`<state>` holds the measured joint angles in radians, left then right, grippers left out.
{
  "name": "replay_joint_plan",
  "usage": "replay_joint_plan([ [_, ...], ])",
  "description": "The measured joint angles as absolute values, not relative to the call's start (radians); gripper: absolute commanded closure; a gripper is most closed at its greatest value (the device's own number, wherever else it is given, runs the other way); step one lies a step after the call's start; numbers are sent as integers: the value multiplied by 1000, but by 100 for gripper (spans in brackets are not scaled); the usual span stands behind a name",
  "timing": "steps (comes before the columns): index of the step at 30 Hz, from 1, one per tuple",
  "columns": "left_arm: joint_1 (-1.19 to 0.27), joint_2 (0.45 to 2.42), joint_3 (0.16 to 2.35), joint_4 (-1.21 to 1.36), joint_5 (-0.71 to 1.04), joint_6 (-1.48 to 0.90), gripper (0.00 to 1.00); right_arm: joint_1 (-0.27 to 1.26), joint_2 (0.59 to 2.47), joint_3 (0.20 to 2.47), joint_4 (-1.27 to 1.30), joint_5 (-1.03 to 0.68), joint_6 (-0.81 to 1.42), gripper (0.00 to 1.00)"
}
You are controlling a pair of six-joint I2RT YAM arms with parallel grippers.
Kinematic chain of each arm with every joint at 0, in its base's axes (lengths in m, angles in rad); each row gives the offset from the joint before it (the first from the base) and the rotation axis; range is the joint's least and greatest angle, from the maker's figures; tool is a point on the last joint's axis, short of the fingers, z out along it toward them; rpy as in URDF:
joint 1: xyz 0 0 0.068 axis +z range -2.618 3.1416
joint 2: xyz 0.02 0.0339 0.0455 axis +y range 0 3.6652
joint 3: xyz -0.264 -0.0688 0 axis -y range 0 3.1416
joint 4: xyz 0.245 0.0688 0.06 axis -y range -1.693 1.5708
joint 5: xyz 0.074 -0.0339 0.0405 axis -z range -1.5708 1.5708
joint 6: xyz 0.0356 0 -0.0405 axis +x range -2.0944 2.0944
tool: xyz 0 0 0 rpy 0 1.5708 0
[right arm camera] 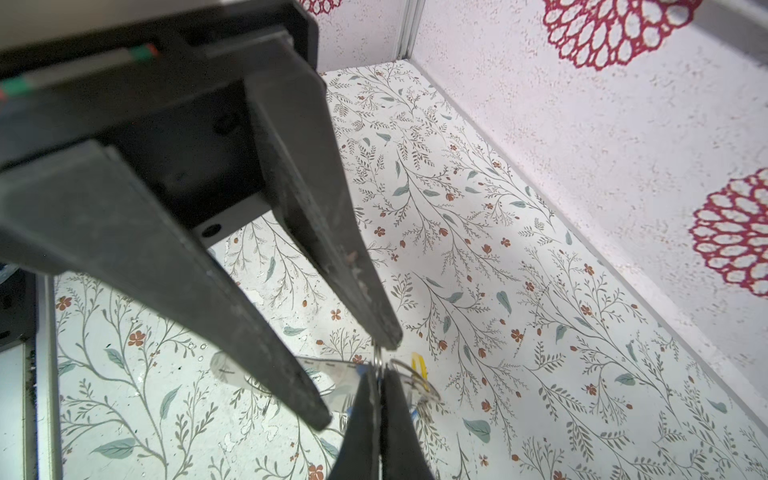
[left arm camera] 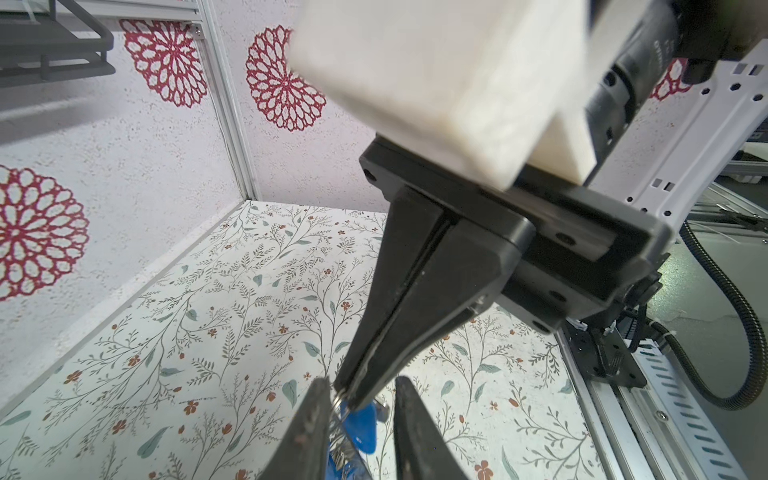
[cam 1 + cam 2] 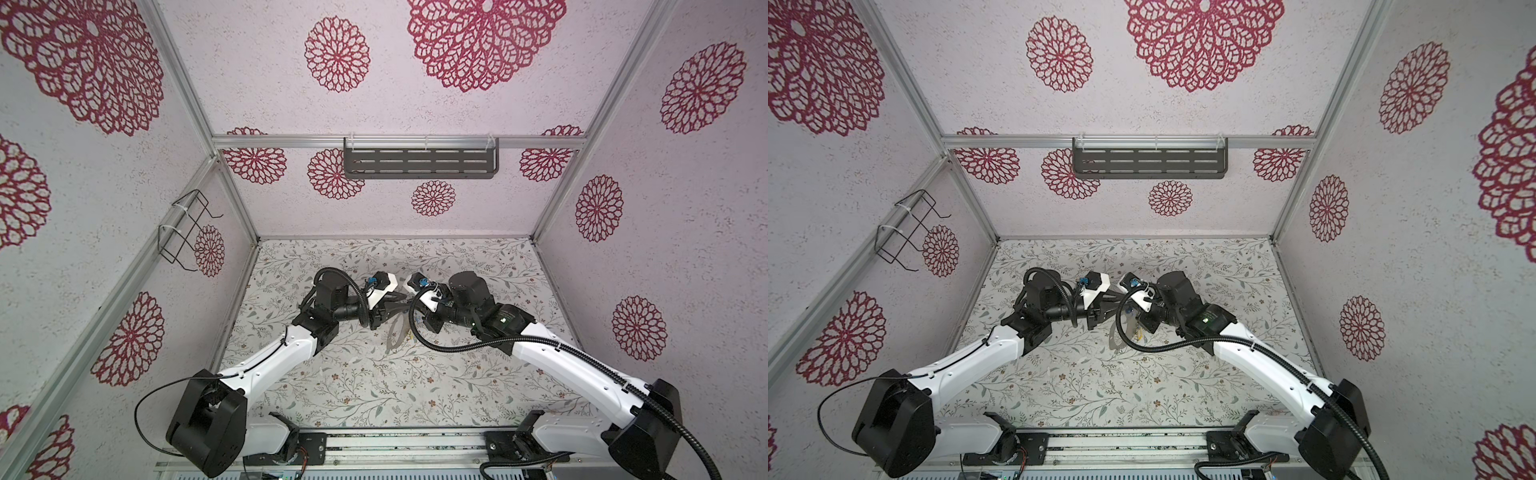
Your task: Remove the keys from the keyring
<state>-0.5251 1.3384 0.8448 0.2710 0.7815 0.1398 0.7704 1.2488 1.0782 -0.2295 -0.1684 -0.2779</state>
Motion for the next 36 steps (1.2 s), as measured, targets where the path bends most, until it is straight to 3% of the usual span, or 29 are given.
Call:
replay_joint_plan([
  [5,-525,1341,845,270,777,143,67,770,1249,1078,-229,-170,-278,100],
  [15,-524,1396,869,264,776,155,87,764,1248,1078,-260,-162,-278,100],
  [19,-523,1399,869,264,777,154,85,765,1247,1078,-268,-162,-278,100],
  [23,-523,1399,869,264,777,147,72,765,1246,1078,-267,-162,-278,100],
  [30,-523,1401,869,263,783,145,82,765,1244,1078,-266,-159,-278,100],
  [36,-523,1412,870,264,788,141,80,764,1242,1078,-271,-156,-278,100],
])
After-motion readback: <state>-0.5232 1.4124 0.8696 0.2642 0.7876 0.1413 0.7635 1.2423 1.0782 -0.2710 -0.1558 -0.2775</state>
